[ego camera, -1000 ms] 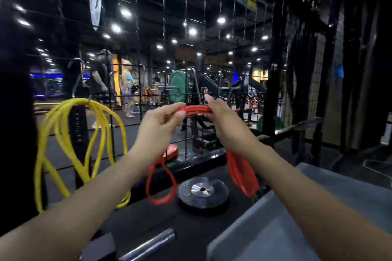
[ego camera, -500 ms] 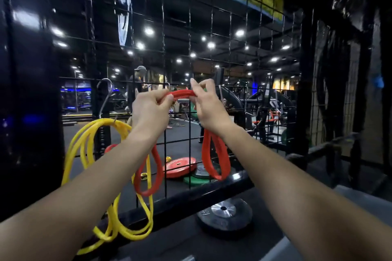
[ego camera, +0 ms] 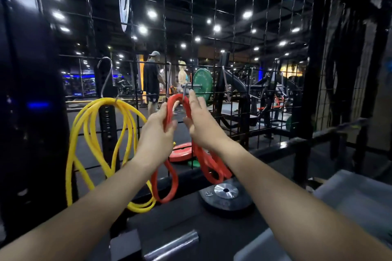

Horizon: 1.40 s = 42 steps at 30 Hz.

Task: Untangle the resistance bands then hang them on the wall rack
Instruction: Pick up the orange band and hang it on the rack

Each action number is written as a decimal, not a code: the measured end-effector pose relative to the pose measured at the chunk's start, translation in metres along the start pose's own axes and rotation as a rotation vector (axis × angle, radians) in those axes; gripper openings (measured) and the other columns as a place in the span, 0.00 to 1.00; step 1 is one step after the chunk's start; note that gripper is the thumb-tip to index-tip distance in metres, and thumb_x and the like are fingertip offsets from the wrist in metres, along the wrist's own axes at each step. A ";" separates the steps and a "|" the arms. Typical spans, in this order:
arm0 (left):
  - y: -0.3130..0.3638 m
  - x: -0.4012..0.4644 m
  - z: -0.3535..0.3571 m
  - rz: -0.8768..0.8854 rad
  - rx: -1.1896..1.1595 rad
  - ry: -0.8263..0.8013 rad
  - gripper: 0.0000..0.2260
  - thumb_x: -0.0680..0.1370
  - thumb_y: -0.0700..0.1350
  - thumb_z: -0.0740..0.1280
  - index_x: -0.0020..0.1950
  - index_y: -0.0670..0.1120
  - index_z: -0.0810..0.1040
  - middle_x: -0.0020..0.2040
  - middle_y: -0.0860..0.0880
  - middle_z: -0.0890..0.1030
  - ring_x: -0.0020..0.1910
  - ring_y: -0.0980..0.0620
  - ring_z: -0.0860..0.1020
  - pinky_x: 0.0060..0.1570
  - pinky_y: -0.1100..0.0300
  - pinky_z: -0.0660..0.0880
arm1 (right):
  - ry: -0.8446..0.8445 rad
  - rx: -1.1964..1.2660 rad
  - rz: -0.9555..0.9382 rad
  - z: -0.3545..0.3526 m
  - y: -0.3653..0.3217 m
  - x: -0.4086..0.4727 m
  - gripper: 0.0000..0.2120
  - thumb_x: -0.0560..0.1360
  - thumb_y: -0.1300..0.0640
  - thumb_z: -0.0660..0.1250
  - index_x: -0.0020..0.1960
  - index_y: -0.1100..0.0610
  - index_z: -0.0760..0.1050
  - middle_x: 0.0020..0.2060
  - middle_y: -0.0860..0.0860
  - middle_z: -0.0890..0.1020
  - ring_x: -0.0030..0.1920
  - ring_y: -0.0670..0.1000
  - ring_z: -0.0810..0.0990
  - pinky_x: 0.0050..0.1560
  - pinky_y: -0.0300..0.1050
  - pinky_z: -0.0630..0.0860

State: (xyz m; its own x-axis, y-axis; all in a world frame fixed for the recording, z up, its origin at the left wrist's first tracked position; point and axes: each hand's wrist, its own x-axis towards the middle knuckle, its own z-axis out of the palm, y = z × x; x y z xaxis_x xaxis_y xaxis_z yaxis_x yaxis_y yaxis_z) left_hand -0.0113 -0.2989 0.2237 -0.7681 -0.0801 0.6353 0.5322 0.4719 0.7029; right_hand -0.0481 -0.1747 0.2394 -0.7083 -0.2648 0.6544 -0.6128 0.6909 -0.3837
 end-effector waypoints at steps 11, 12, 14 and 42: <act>-0.014 -0.041 0.006 -0.218 -0.426 -0.125 0.09 0.82 0.45 0.56 0.53 0.48 0.76 0.36 0.48 0.76 0.35 0.46 0.74 0.37 0.52 0.74 | -0.018 0.551 0.177 0.003 -0.004 -0.048 0.02 0.79 0.57 0.60 0.50 0.55 0.67 0.33 0.47 0.75 0.30 0.40 0.74 0.34 0.36 0.74; -0.012 -0.042 0.006 -0.278 -0.539 -0.138 0.10 0.82 0.44 0.56 0.50 0.47 0.76 0.37 0.47 0.76 0.35 0.47 0.75 0.37 0.54 0.75 | -0.017 0.568 0.191 0.005 -0.002 -0.049 0.04 0.78 0.55 0.61 0.51 0.54 0.67 0.35 0.48 0.76 0.34 0.43 0.76 0.39 0.42 0.77; -0.012 -0.043 0.009 -0.292 -0.501 -0.143 0.09 0.82 0.42 0.55 0.52 0.48 0.75 0.41 0.48 0.79 0.39 0.51 0.78 0.37 0.58 0.76 | -0.020 0.528 0.228 0.013 0.000 -0.051 0.08 0.78 0.55 0.62 0.55 0.56 0.67 0.40 0.51 0.78 0.41 0.51 0.79 0.47 0.54 0.78; -0.025 -0.068 0.012 -0.023 0.073 0.017 0.22 0.81 0.39 0.57 0.75 0.46 0.60 0.70 0.50 0.67 0.69 0.52 0.67 0.71 0.57 0.62 | 0.074 0.117 0.254 0.019 0.018 -0.082 0.21 0.81 0.60 0.50 0.73 0.54 0.61 0.58 0.53 0.72 0.55 0.52 0.74 0.57 0.48 0.73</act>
State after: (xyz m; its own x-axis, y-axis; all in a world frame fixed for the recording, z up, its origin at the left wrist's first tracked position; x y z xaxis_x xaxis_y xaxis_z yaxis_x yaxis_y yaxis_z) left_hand 0.0233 -0.2951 0.1589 -0.7734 -0.1067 0.6248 0.4861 0.5329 0.6927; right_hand -0.0081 -0.1535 0.1665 -0.8191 -0.0405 0.5722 -0.4587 0.6452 -0.6110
